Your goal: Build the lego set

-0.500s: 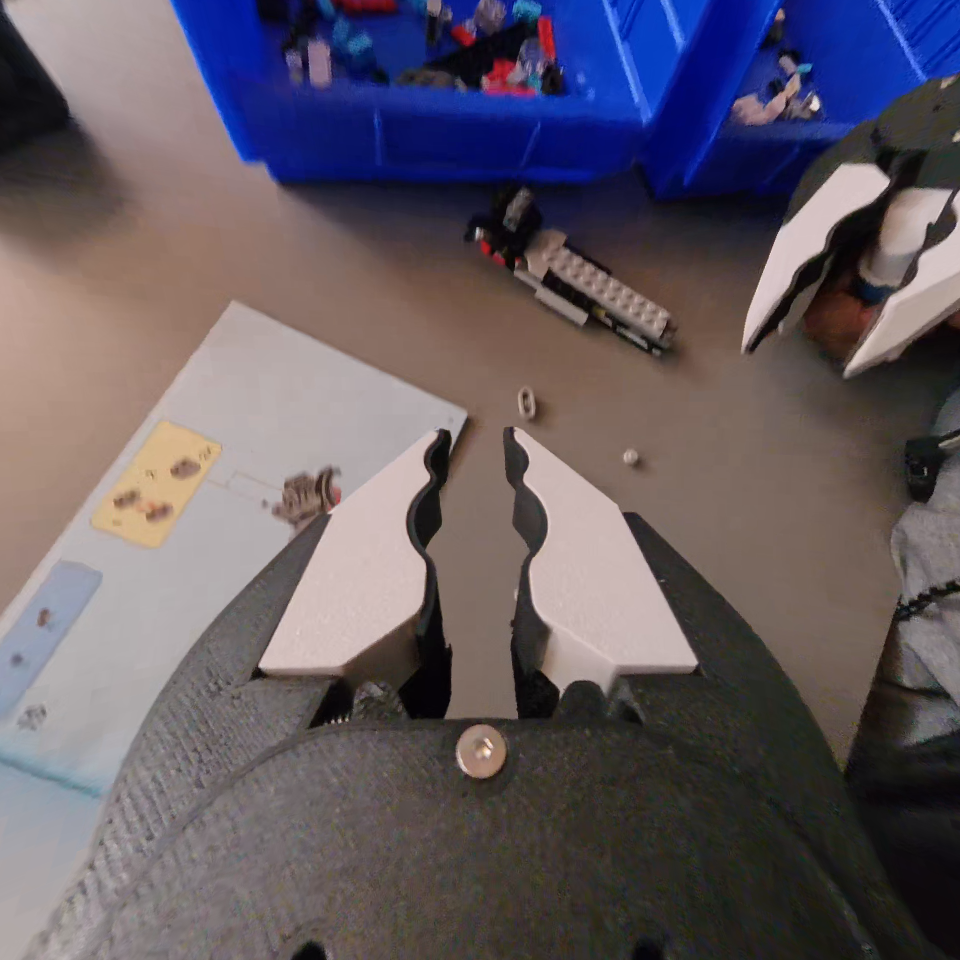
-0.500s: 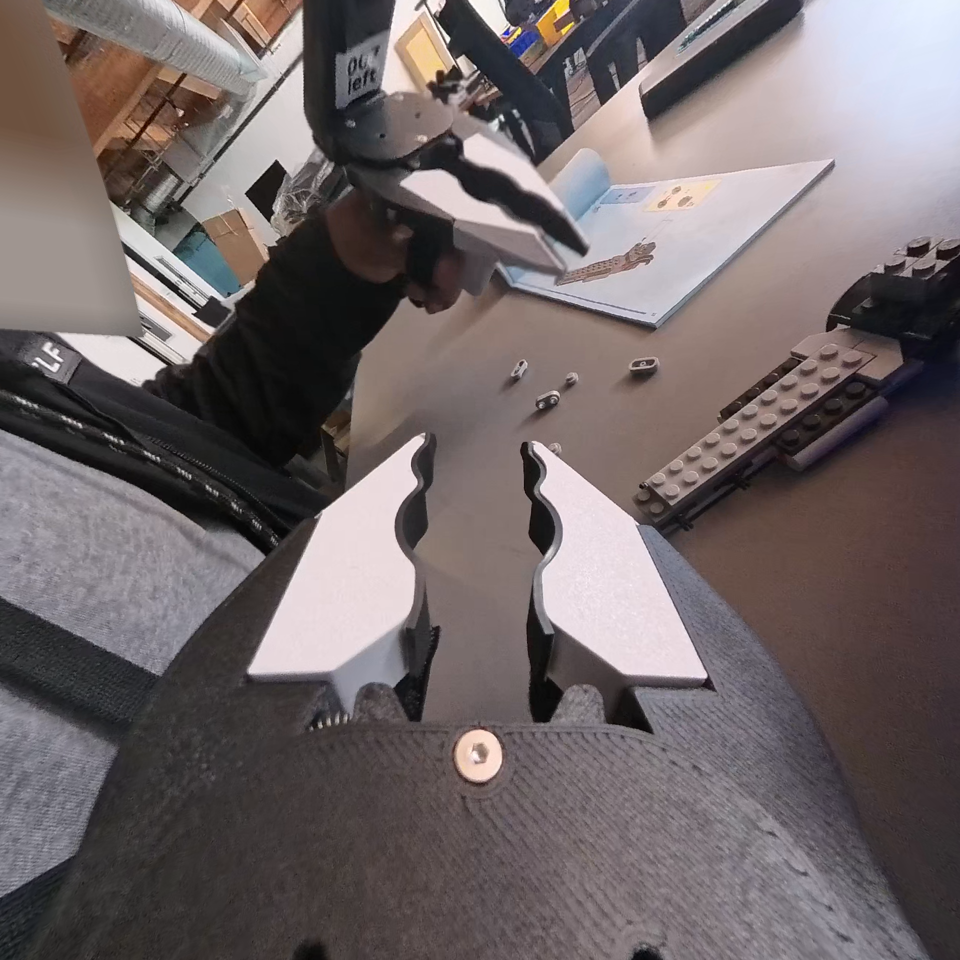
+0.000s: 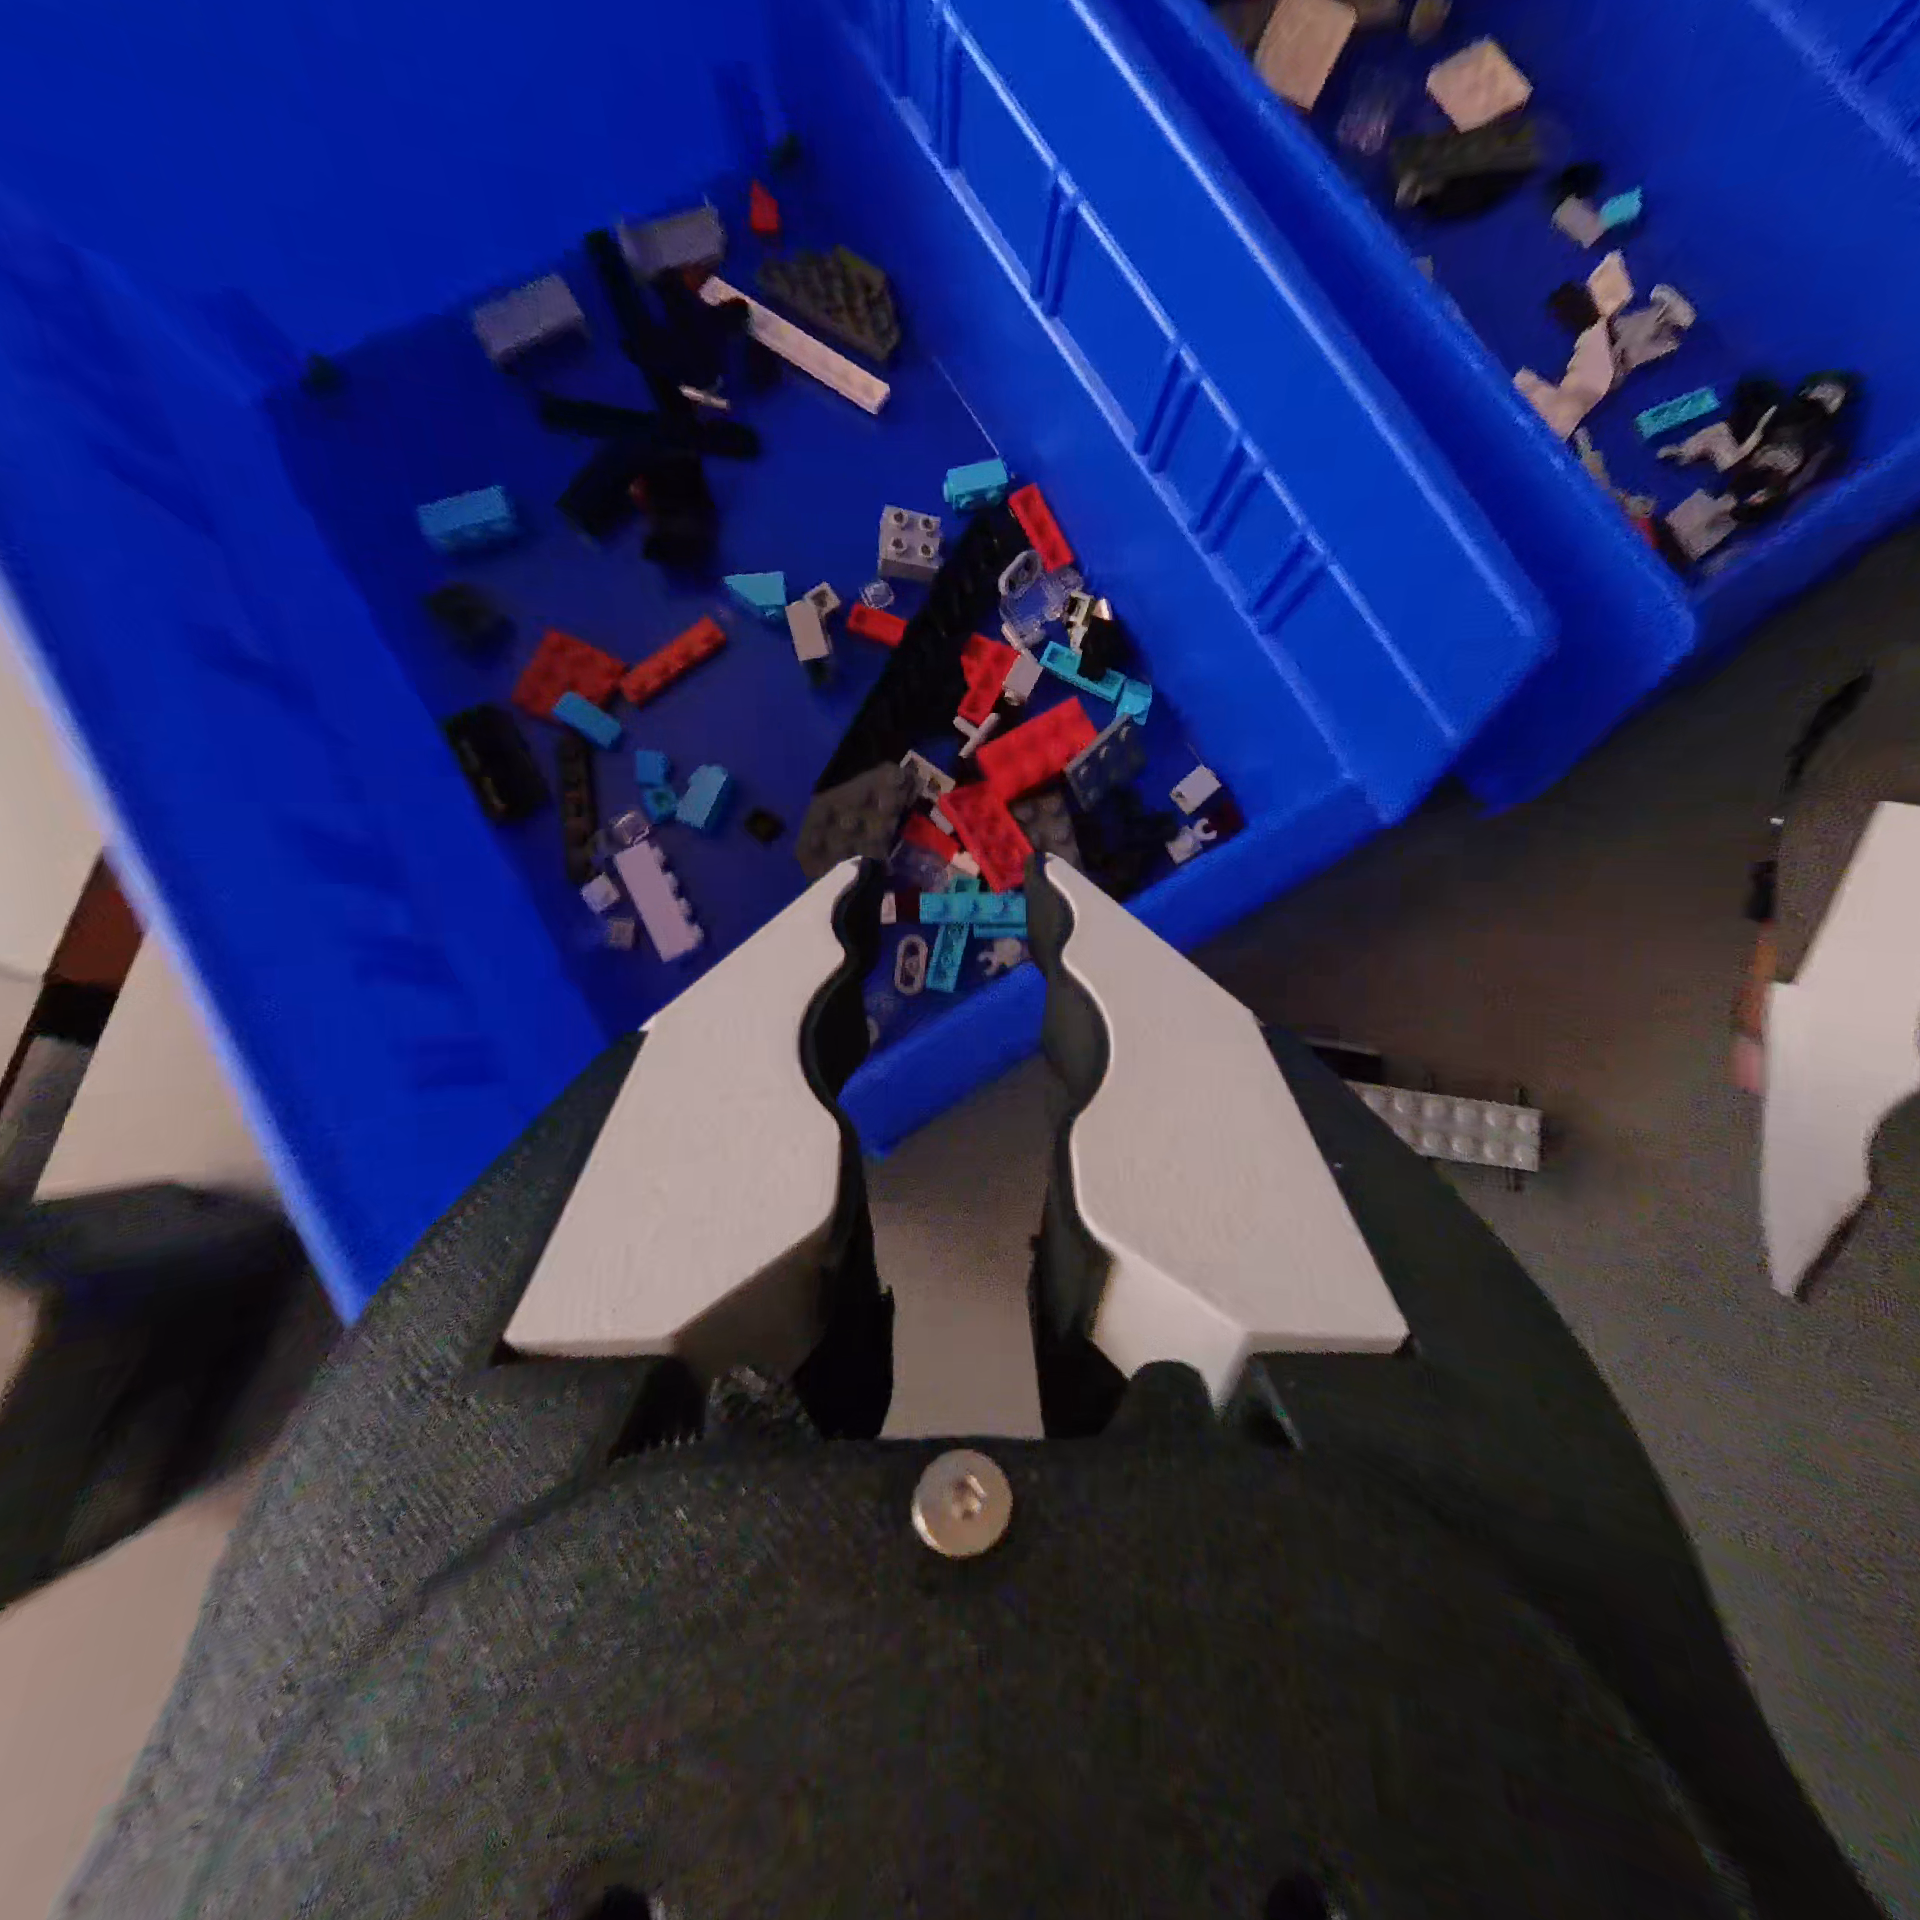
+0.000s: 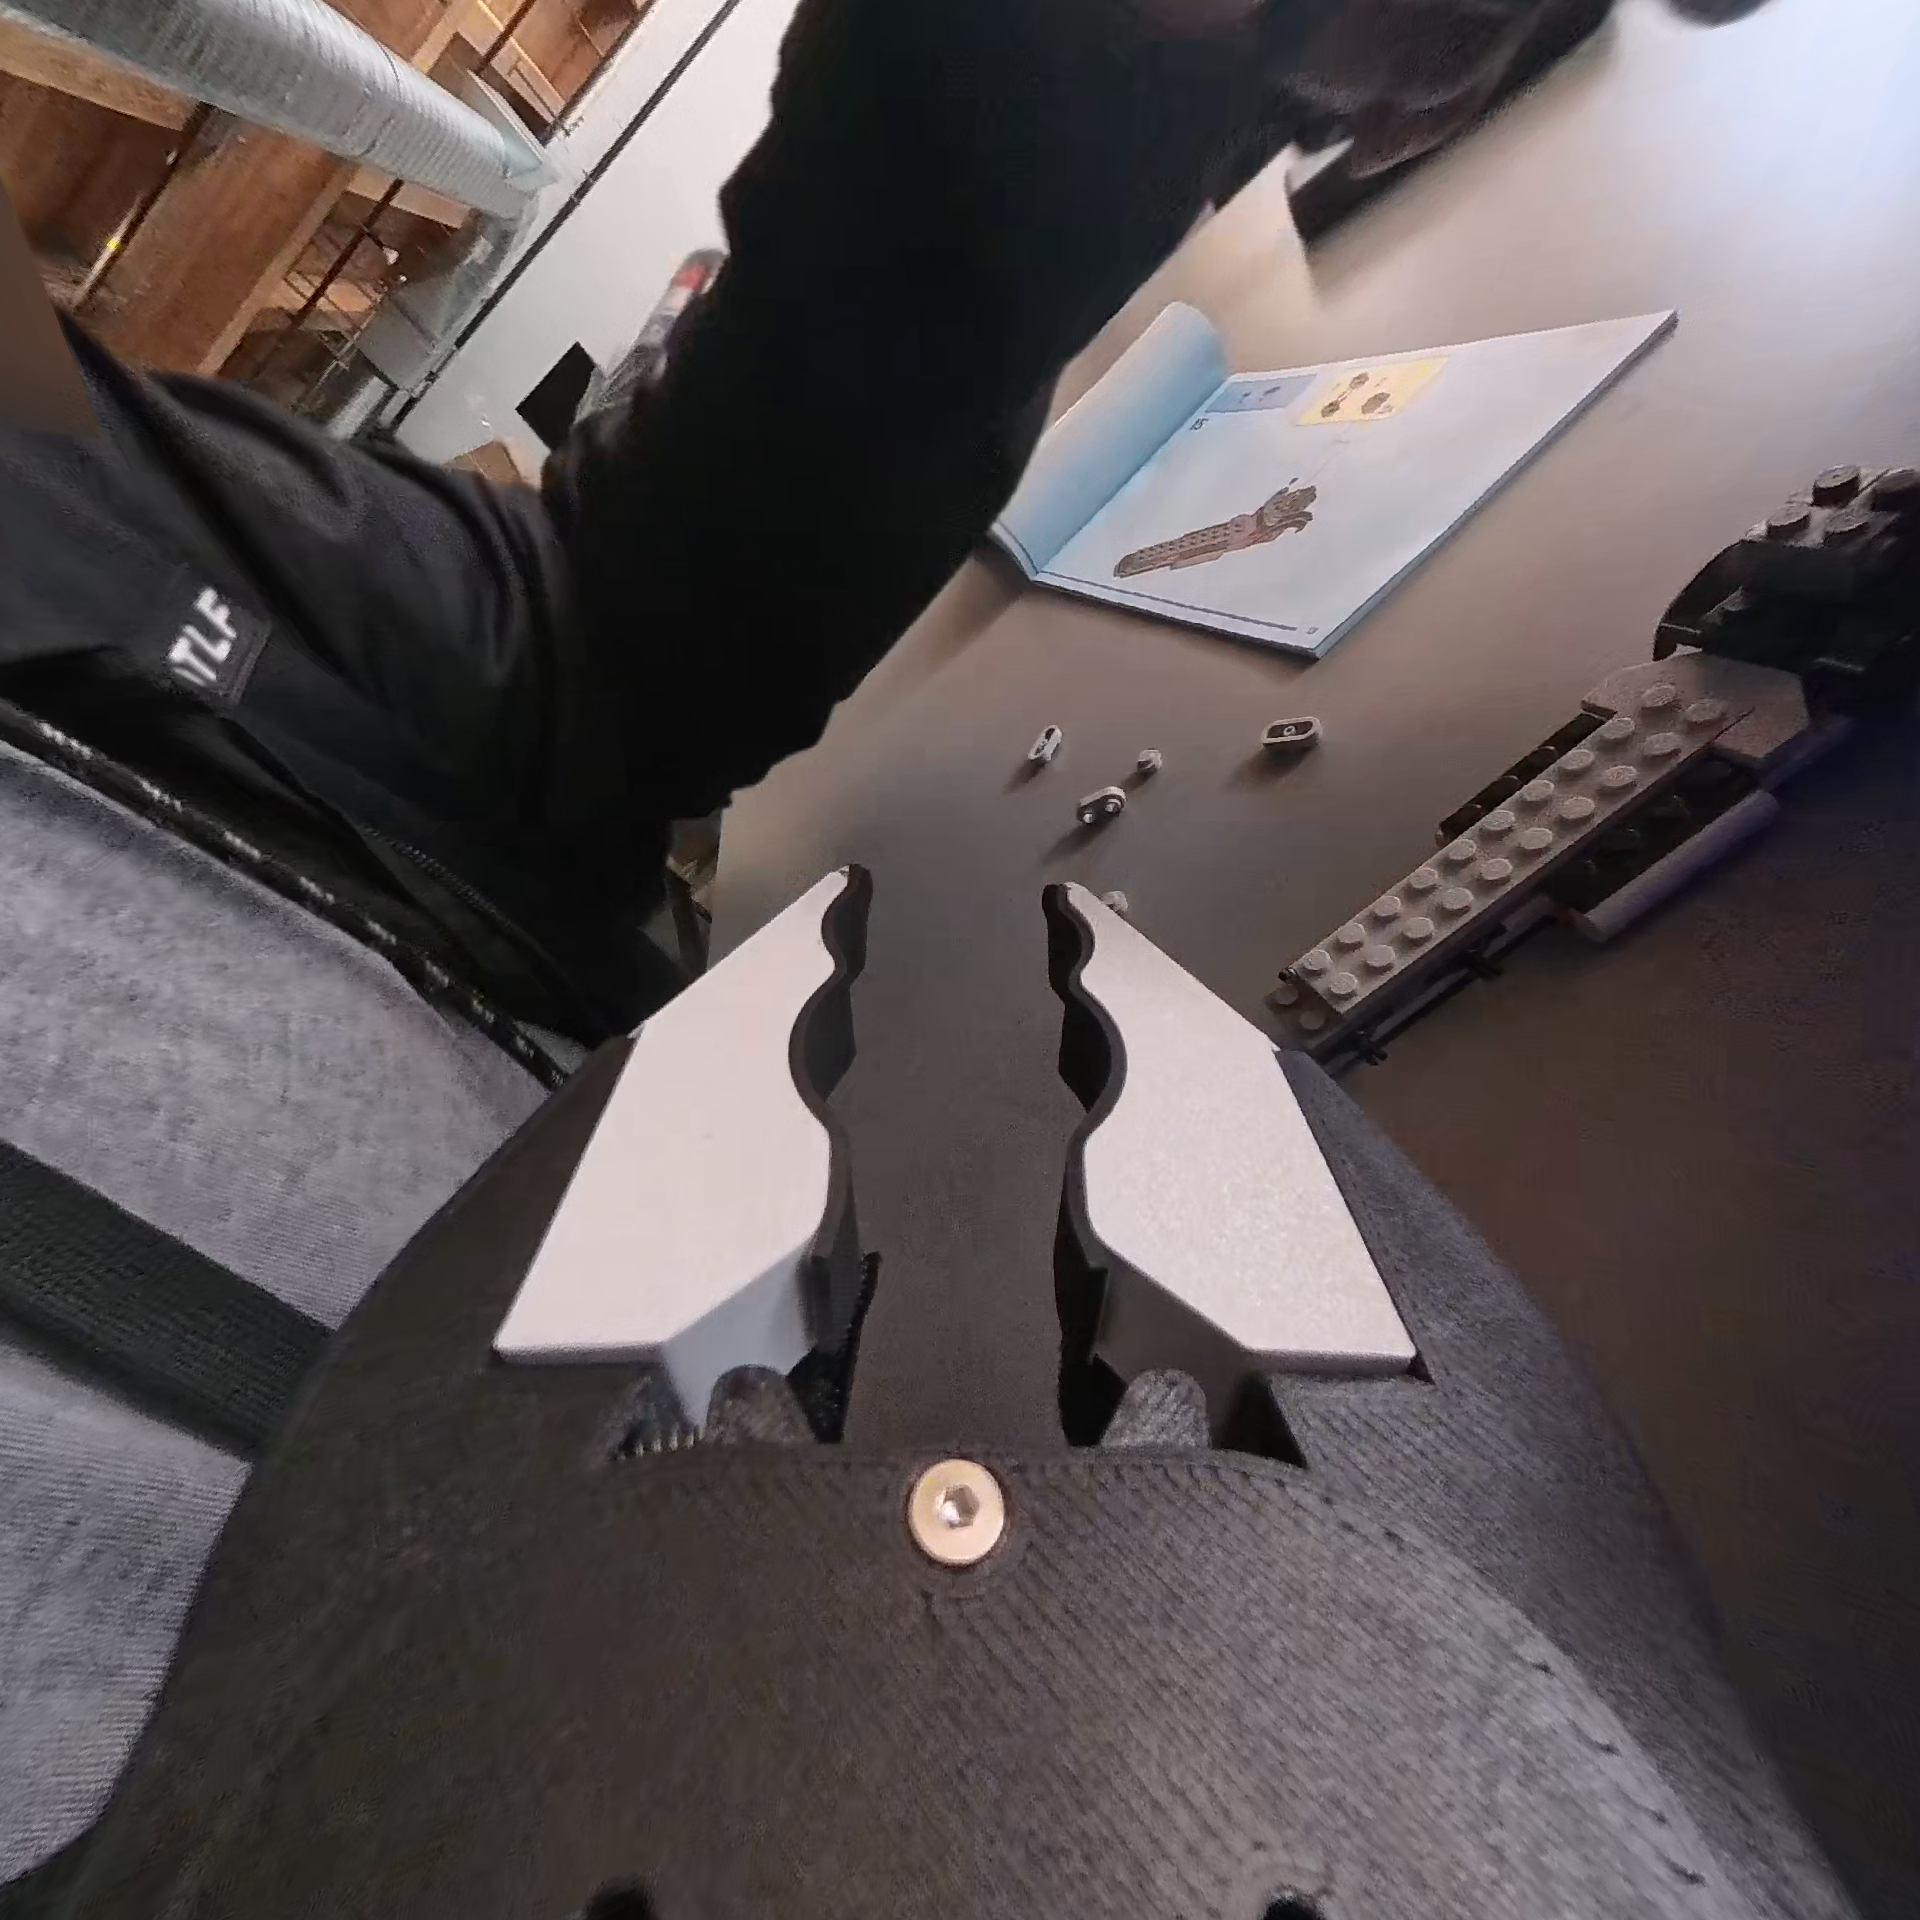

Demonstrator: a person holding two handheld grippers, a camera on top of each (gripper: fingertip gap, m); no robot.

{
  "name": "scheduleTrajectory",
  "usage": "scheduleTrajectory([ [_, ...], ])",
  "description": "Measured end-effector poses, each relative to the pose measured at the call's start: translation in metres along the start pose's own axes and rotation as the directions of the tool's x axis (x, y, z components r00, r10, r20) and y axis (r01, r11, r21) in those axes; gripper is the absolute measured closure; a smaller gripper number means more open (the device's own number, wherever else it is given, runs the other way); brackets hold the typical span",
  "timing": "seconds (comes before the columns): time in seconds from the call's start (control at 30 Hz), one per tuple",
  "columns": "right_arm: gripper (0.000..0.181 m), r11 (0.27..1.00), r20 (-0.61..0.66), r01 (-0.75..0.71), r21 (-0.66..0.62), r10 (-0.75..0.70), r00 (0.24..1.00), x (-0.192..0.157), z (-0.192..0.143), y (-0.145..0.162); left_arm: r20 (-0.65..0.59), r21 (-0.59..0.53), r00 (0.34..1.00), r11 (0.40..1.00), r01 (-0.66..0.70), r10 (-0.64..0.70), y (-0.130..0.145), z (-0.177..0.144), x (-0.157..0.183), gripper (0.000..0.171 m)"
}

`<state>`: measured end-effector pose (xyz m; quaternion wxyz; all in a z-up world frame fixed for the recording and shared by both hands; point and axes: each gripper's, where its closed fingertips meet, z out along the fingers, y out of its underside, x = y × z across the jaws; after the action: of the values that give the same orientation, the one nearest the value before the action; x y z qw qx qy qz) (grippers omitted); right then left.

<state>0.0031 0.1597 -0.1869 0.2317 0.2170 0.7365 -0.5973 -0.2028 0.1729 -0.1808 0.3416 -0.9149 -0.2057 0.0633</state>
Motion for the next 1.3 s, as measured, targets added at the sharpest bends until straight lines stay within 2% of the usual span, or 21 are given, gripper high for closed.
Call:
scheduleTrajectory([
  [0.23,0.145,1.000,0.014,-0.006,0.016,0.006,1.000,-0.001,-0.003,-0.002,-0.133,-0.216,0.988,0.970,-0.107,0.079,0.006,0.050,0.002,0.142],
  [0.53,0.145,1.000,0.012,0.002,0.016,-0.003,1.000,-0.002,-0.003,-0.002,-0.178,-0.355,0.981,0.924,-0.142,0.082,0.020,0.057,0.003,0.151],
  [0.93,0.145,1.000,0.009,0.004,0.017,-0.004,1.000,-0.002,-0.003,-0.002,-0.206,-0.447,0.978,0.890,-0.086,-0.009,0.023,0.063,0.011,0.157],
  [1.07,0.146,1.000,0.009,0.005,0.018,-0.005,1.000,-0.002,-0.003,-0.002,-0.204,-0.446,0.979,0.892,-0.079,-0.015,0.019,0.065,0.012,0.168],
  [1.3,0.145,1.000,0.007,0.008,0.018,-0.008,1.000,-0.003,-0.004,-0.001,-0.175,-0.409,0.984,0.912,-0.042,-0.033,0.012,0.061,0.006,0.169],
])
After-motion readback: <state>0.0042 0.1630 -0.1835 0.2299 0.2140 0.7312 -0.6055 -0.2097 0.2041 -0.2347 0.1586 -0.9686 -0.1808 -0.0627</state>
